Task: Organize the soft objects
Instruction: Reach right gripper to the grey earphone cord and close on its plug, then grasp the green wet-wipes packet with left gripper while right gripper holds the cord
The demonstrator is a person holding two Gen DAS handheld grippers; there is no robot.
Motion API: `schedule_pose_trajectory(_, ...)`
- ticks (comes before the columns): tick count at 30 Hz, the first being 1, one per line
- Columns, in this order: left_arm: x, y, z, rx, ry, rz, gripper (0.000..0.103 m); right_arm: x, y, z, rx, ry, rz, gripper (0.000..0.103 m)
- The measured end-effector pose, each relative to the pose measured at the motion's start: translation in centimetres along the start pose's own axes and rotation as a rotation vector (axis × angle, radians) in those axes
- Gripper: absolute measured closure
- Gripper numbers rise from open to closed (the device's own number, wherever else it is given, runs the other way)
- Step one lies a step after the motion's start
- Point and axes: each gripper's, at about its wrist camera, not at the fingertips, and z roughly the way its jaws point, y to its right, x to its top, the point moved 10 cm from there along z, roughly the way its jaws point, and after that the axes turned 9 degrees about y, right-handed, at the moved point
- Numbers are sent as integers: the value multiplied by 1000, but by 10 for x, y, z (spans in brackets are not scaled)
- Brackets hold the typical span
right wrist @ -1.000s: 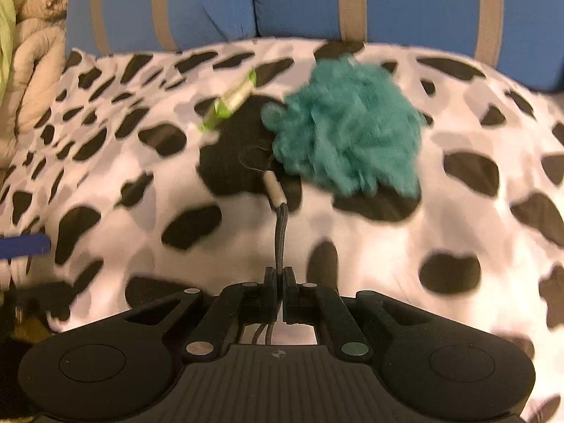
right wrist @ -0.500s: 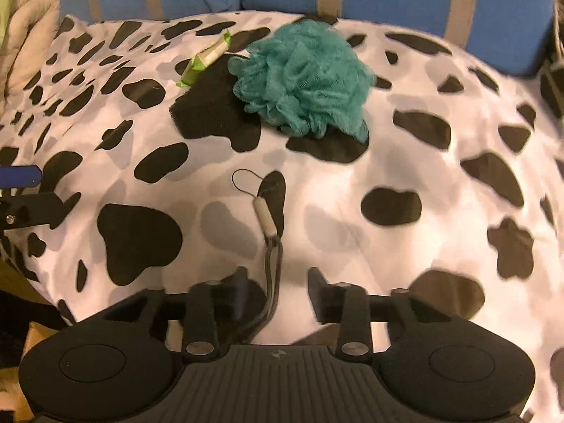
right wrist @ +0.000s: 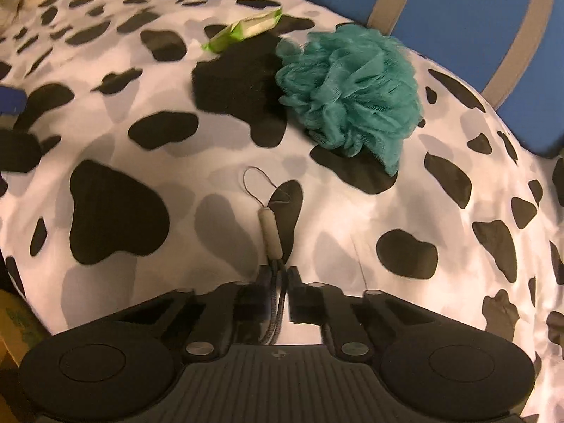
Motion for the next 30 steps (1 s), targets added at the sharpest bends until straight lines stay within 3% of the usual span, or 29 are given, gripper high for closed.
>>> schedule_pose_trajectory(4,-2,0,1,-2,0,6,28,1,9,-4,18,14,85,96)
schedule_pose_trajectory(13,2,1,4,-1,22,26,28,17,19,-44,21,131,157,96)
schedule_pose_trajectory(20,22,-5,6,7,86,43,28,26,25,-76,37,204,185,96)
schedule_pose_trajectory(30,44,-27,36,138,168,158,28,18,50,-99,34,237,241,96)
